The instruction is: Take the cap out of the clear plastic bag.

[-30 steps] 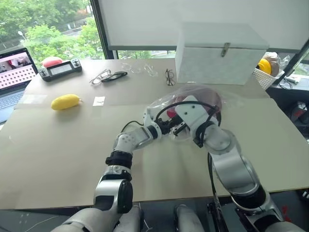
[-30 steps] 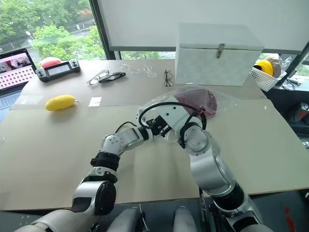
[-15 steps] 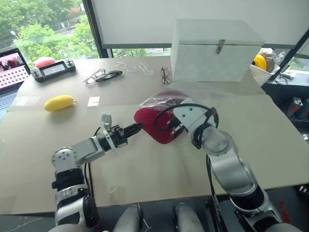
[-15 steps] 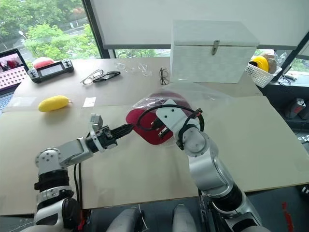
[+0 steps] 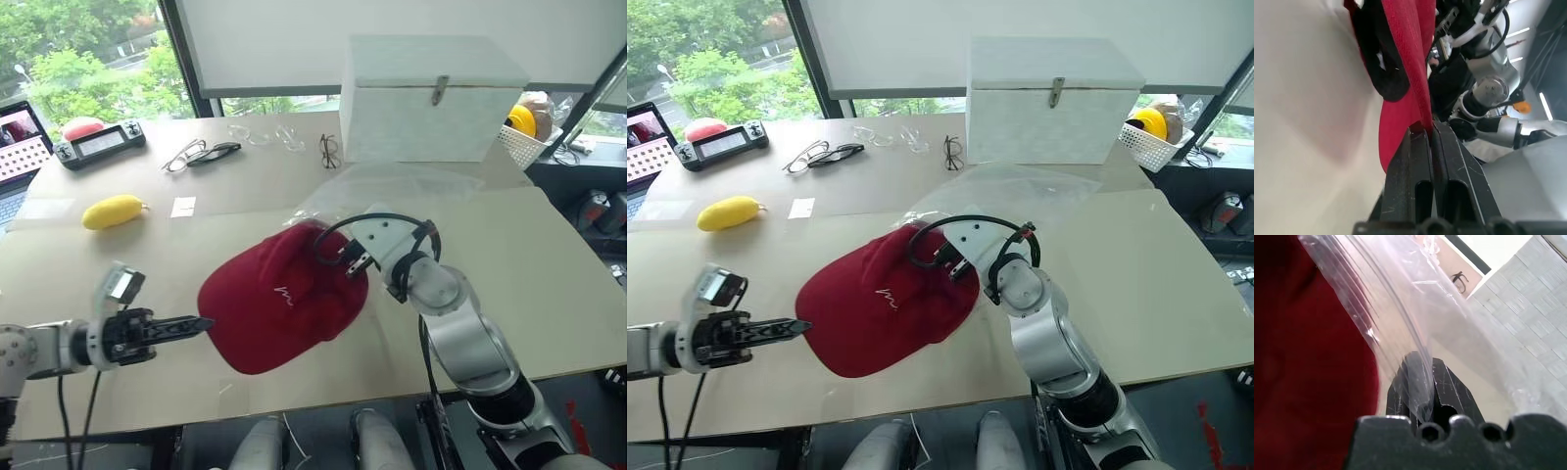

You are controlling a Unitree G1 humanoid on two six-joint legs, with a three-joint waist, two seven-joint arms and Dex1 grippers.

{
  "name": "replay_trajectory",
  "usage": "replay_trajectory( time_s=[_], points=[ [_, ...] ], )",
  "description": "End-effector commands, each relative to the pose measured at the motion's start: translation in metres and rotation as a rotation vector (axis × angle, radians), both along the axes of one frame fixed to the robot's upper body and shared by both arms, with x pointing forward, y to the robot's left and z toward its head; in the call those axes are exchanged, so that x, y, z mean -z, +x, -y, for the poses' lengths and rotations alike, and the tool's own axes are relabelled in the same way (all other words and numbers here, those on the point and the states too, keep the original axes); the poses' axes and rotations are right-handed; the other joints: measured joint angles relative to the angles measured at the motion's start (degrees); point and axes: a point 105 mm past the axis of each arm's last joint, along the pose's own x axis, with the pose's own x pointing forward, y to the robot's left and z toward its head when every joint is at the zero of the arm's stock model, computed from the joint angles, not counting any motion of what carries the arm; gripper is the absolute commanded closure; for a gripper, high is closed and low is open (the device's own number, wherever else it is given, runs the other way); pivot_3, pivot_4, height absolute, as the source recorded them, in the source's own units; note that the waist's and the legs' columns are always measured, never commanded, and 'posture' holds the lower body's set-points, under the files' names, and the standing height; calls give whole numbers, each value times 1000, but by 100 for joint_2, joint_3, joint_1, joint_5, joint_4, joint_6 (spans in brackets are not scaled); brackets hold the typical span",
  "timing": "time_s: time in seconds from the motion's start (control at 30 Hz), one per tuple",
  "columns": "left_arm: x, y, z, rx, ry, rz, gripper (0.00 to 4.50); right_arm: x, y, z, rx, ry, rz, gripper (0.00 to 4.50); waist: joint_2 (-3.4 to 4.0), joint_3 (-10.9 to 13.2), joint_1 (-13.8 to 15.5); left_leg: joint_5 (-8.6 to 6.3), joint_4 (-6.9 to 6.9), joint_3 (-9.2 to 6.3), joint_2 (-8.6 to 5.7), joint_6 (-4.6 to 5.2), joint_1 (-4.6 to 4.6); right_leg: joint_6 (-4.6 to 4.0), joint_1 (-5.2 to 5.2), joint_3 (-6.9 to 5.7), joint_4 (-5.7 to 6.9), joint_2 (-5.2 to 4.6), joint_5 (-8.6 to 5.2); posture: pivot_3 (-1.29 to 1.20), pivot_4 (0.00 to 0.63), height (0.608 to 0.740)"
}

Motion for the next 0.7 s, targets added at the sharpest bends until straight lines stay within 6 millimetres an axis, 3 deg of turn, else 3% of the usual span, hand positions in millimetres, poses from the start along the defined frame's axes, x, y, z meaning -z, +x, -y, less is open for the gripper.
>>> replay_trajectory(
  time_s=[0.03, 0.17, 0.3, 0.33, 0.4, 0.5, 0.7],
  points=[
    [-16, 12, -27, -75, -15, 88, 4448, -9, -1, 0, -21, 22, 38, 4500, -11, 7, -17, 0, 0, -1, 0, 1, -1, 12, -3, 1, 5, 0, 7, 0, 150, 740],
    [-42, 36, -43, -199, -127, 184, 4448, -6, -1, 0, -28, 20, 32, 4500, -28, 18, -14, -2, 1, -3, -4, 3, -5, 36, -14, 0, 31, 0, 18, 0, 150, 740],
    [-55, 40, -39, -195, -210, 202, 4448, -5, 0, 1, -28, 19, 29, 4500, -32, 19, -35, -3, 6, -16, -5, 1, -5, 37, -21, 1, 58, -4, 18, 0, 150, 740],
    [-54, 38, -36, -183, -210, 191, 4448, -5, 0, 2, -28, 17, 29, 4500, -32, 19, -47, -3, 6, -21, -3, 0, -4, 37, -21, 3, 59, -4, 18, 0, 150, 740],
    [-33, 26, -29, -121, -95, 158, 4448, -5, 1, 3, -27, 13, 27, 4500, -33, 19, -75, -3, 6, -22, -2, 0, -2, 38, -22, 5, 62, -4, 18, 0, 150, 740],
    [-24, 18, -35, -127, -62, 123, 4448, -4, 1, 4, -30, 11, 26, 4500, -35, 21, -102, -6, 6, -15, 2, -4, 6, 37, -25, 11, 70, -5, 17, 0, 150, 740],
    [-26, 6, -72, -215, 18, 120, 4448, -2, 1, -1, -53, 13, 17, 4500, -37, 22, -78, -5, 13, -15, 25, -6, 8, 34, -25, 4, 77, 5, 19, 0, 150, 740]
  ],
)
